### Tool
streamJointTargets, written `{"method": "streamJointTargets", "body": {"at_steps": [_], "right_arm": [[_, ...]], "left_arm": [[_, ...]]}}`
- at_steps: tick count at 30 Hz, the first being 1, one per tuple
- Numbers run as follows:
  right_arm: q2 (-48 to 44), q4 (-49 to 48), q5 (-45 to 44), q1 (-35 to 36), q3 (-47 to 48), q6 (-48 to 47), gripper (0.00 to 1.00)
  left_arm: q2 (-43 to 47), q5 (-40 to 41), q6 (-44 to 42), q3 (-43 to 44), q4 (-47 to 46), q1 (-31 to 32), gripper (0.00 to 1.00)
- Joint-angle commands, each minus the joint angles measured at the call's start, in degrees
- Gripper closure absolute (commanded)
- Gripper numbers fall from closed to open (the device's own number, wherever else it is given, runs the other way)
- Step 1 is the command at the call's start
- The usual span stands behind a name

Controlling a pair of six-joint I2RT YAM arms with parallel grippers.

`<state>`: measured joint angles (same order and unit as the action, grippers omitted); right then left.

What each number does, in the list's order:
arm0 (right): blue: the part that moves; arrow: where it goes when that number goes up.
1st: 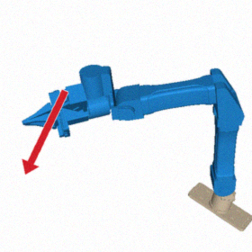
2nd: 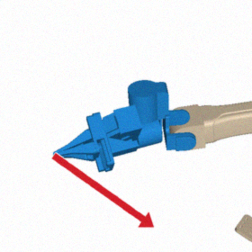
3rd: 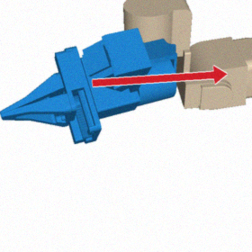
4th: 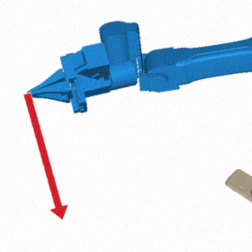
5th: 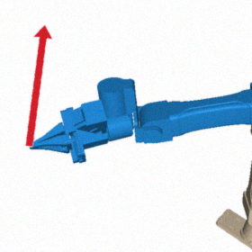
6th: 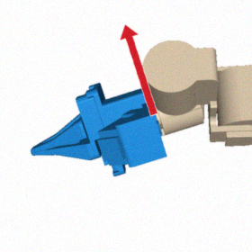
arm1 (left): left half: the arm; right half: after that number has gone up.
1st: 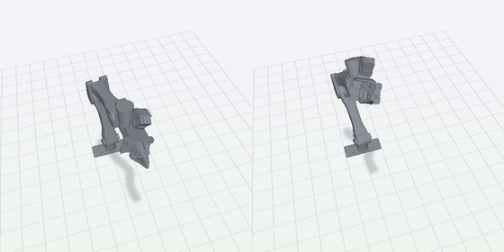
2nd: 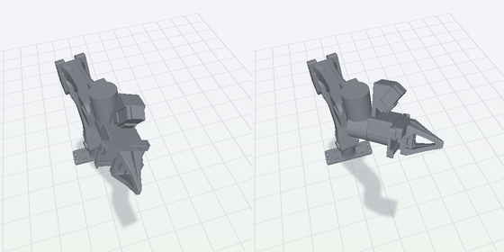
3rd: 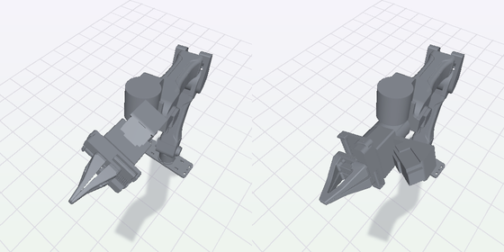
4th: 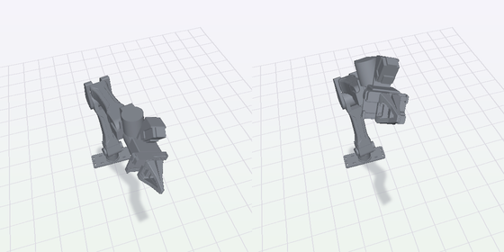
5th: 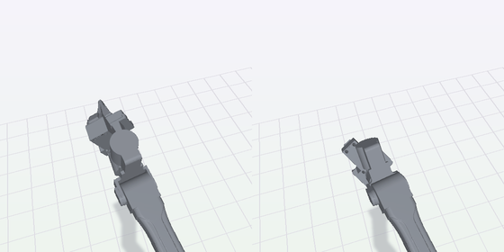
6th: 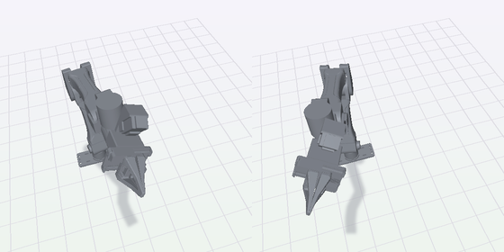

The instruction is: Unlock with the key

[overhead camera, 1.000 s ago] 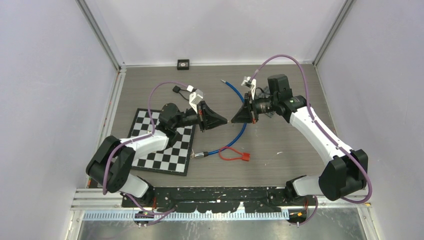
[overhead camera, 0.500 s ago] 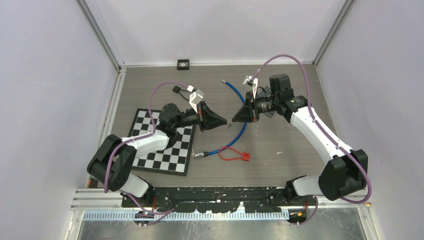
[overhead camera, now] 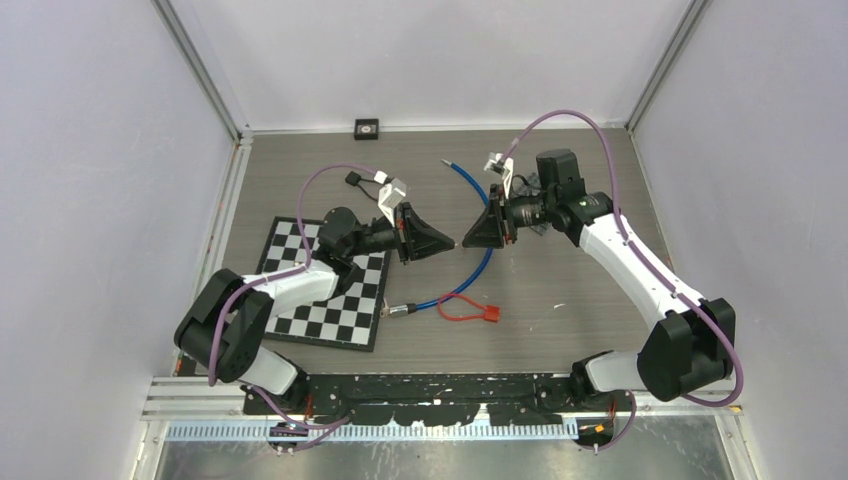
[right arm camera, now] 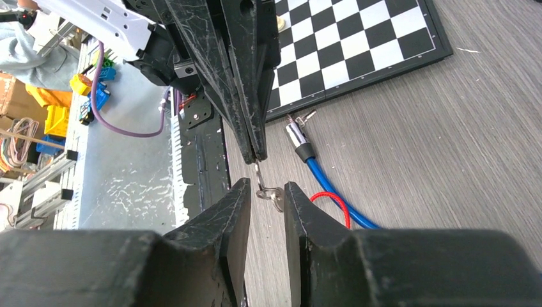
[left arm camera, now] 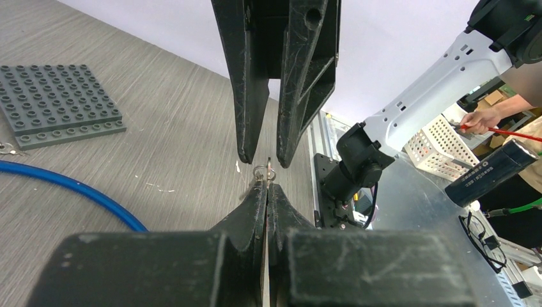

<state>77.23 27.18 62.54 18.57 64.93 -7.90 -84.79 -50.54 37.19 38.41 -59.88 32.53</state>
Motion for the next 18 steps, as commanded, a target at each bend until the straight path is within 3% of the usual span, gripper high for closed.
{"method": "streamJointTargets", "body": {"at_steps": [1,10,18], "right_arm": [[-0.1,-1.6,1.2,1.1,0.2,-0.3,0.68],[0.9,0.2,1.6,2.0,0.7,-1.9,0.74],[1.2,1.0,1.8,2.0,1.2,-2.4,0.9]], "left_arm": [[0.1,-0.6,0.1,-0.1,-3.8,-0.2,1.0],[0.3,-0.3,0.0,-0.1,-3.7,-0.2,1.0],[0.2,-0.3,-0.2,-0.2,-3.8,-0.2,1.0]]}}
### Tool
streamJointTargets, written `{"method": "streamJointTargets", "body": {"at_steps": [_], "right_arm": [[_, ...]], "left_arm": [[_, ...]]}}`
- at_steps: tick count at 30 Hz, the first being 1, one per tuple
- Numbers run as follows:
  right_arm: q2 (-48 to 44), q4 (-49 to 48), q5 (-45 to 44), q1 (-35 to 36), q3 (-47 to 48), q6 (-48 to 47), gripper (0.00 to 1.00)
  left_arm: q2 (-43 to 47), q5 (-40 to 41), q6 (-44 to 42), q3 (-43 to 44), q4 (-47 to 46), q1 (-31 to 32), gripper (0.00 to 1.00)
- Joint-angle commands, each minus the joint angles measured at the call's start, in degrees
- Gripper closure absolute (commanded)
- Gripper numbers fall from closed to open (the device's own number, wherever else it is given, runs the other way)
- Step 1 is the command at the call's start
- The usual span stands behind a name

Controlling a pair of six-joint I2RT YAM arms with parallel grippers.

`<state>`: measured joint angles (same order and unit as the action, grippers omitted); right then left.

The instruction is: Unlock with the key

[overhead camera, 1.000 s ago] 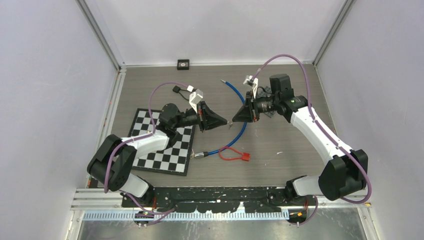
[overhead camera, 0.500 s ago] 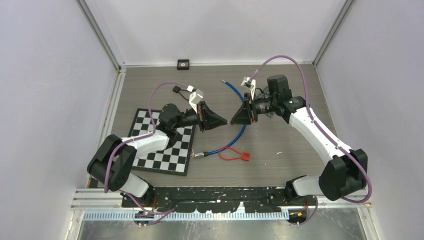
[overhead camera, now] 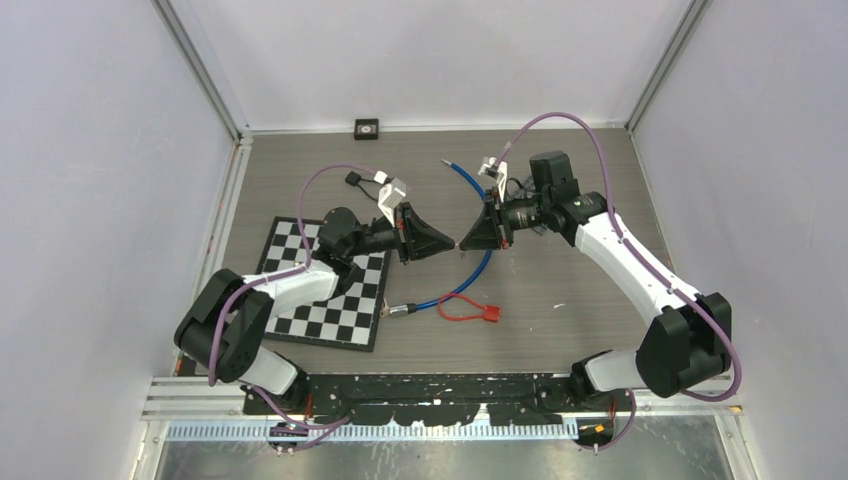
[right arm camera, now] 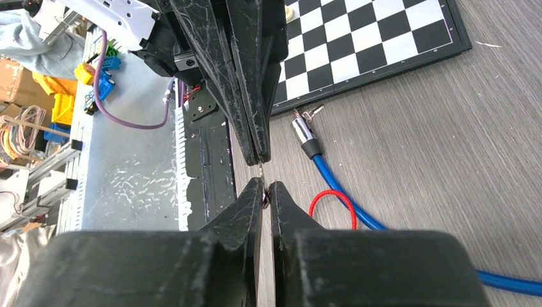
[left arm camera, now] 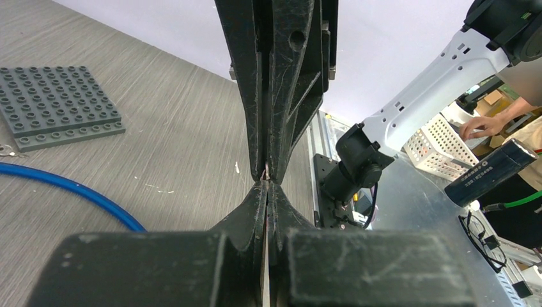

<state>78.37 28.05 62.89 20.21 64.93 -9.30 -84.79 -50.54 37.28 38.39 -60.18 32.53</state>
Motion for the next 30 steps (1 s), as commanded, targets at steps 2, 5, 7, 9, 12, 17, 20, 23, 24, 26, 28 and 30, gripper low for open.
{"method": "streamJointTargets", "body": {"at_steps": [2,5,7,9,12,17,20,23,24,26,28,30], "right_arm": [[0.1,0.1,1.5,0.4,1.2,-1.0,0.95],[0.0,0.2,1.4,0.4,1.3,-1.1,0.99],[-0.1,0.6,1.1,0.4,1.3,-1.5,0.99],[-0.3,1.4,0.7,0.4,1.5,-2.2,1.0],[-0.7,2.6,0.3,0.4,2.0,-3.1,0.99],[-1.8,4.3,-0.8,-0.7,2.0,-4.3,1.0],[-2.9,8.7,-2.4,-1.7,2.3,-7.7,0.99],[-5.1,11.8,-5.6,-2.9,1.7,-9.3,0.99],[-5.9,12.6,-6.8,-3.6,1.4,-9.3,0.99],[-7.5,14.1,-8.9,-5.4,1.1,-9.5,1.0],[-9.1,15.0,-10.3,-7.7,0.8,-9.1,1.0],[-10.4,16.0,-12.4,-9.8,0.7,-8.5,1.0]], "left_arm": [[0.1,-0.3,-0.3,-0.2,-3.5,-0.2,1.0],[0.1,-0.3,-0.3,-0.2,-3.5,-0.2,1.0],[0.2,-0.3,-0.5,-0.3,-3.5,-0.3,1.0],[0.2,-0.3,-0.7,-0.4,-3.5,-0.3,1.0],[0.3,-0.2,-1.3,-0.4,-3.5,-0.3,1.0],[0.2,-0.7,-1.8,0.2,-3.5,-0.8,0.64],[1.5,-0.5,-3.1,0.1,-3.2,-2.1,0.41],[3.7,-0.7,-7.0,0.6,0.9,-3.2,0.28],[4.6,-1.6,-9.7,1.3,4.0,-3.3,0.25],[6.3,-2.9,-16.0,2.9,12.2,-3.3,0.22],[7.0,-3.8,-22.1,5.0,21.8,-3.2,0.19],[7.1,-3.6,-30.6,7.7,33.7,-2.9,0.17]]}}
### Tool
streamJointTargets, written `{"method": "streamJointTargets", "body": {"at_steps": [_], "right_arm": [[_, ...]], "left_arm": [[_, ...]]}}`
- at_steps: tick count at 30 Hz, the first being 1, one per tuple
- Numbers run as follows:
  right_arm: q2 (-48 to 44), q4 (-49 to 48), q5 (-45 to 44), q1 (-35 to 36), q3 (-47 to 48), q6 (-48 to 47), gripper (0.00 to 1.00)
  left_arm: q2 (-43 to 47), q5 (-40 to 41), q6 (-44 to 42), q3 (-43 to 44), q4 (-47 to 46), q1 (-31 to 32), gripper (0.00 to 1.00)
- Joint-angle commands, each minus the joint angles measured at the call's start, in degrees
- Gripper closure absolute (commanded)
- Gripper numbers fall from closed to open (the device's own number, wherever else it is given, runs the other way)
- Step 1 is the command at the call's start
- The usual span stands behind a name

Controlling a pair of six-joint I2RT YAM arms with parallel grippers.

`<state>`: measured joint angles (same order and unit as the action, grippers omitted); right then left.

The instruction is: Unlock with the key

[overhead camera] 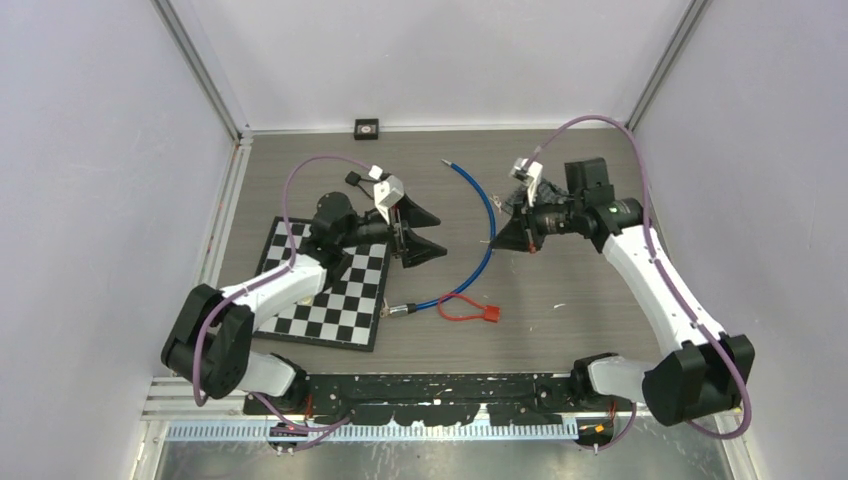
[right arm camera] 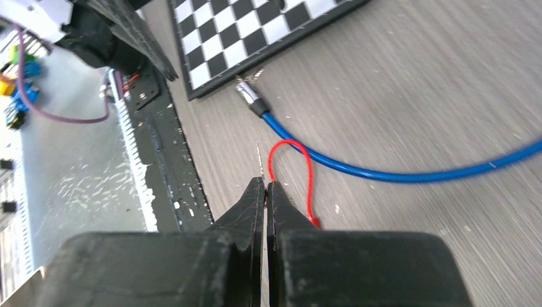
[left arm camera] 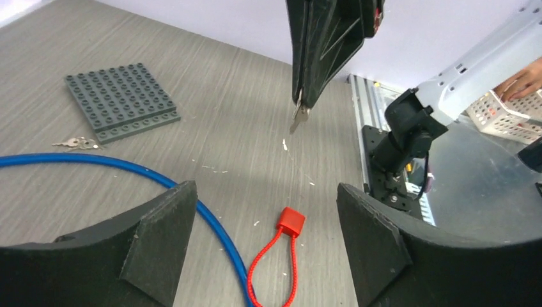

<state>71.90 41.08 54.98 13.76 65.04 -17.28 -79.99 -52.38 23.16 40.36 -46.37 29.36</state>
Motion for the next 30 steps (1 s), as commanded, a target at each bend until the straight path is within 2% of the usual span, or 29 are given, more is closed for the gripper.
{"method": "streamJointTargets", "body": {"at_steps": [1,5,9,15,21,30], "right_arm": [[-4.8,3.4,-5.3,-4.6,0.3,-0.2,1.0],[-7.6,3.0,-7.5,-8.3,-1.4,1.9,0.99],[-9.5,0.8,-8.6,-12.7,-3.0,4.4,0.99],[-8.9,0.8,-8.7,-17.4,-3.0,5.2,0.99],[-9.5,0.8,-9.8,-18.9,-3.4,5.4,1.0],[-9.3,0.8,-10.3,-19.4,-3.6,4.9,1.0]], "left_arm": [[2.2,-0.9,-20.8,7.1,25.2,0.7,0.17],[1.0,4.2,-37.6,11.0,42.8,4.6,0.16],[-2.0,8.4,-46.2,13.8,50.8,9.1,0.14],[-9.3,13.7,-53.3,19.5,55.1,16.3,0.12],[-19.9,19.1,-60.9,29.5,64.7,22.9,0.12],[-29.2,25.2,-63.1,36.9,70.8,30.1,0.16]]}}
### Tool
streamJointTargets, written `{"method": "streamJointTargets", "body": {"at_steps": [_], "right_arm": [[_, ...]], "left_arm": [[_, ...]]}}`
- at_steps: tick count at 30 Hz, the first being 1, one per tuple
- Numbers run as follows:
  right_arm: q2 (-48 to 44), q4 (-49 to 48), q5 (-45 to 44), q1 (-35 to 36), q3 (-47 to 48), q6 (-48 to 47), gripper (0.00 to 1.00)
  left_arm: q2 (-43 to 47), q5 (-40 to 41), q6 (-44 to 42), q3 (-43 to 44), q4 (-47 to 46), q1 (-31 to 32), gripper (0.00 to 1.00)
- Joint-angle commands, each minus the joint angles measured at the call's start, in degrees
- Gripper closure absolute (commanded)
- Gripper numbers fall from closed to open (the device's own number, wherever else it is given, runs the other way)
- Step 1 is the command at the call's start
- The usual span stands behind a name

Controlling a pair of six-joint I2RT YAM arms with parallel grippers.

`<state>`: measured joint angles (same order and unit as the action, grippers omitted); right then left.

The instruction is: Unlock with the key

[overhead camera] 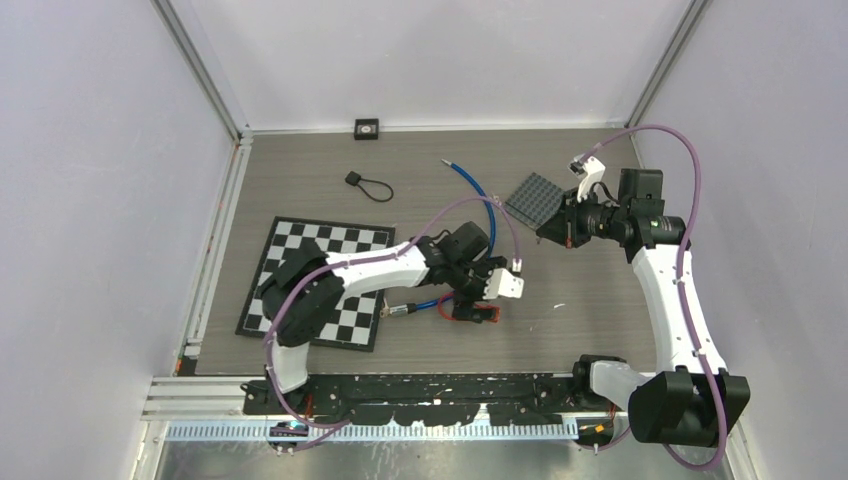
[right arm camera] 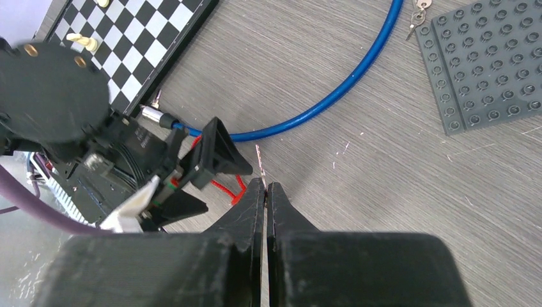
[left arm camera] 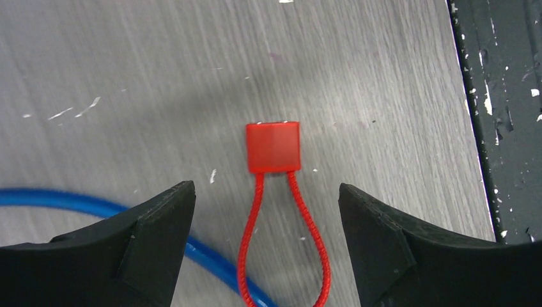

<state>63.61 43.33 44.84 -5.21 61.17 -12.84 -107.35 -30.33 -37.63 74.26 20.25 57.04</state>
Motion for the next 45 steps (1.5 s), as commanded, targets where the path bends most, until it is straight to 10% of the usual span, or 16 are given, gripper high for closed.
{"method": "streamJointTargets", "body": {"at_steps": [1,14,29,39,45], "right_arm": [[-1.0,-1.4,-0.2,-0.5,0.2,0.5,1.0],[-1.7,-1.0,1.1,-1.5,-0.1,0.3,0.99],[-1.3,-0.5,2.5,-1.7,-0.1,0.3,1.0],[-1.1,-0.8,1.6,-1.7,0.3,0.7,0.99],[-1.1,-0.9,6.2,-1.7,-0.2,0.6,1.0]], "left_arm": [[-2.7,3.5,-2.2,3.4,4.6,3.1,0.16],[-10.5,7.6,-0.2,10.3,6.7,5.5,0.25],[-9.1,8.7,1.1,4.4,2.0,5.5,0.61],[7.8,7.7,3.3,-3.8,-5.8,1.1,0.98],[22.0,-2.1,-1.3,-8.2,-0.9,-5.4,1.0]]}}
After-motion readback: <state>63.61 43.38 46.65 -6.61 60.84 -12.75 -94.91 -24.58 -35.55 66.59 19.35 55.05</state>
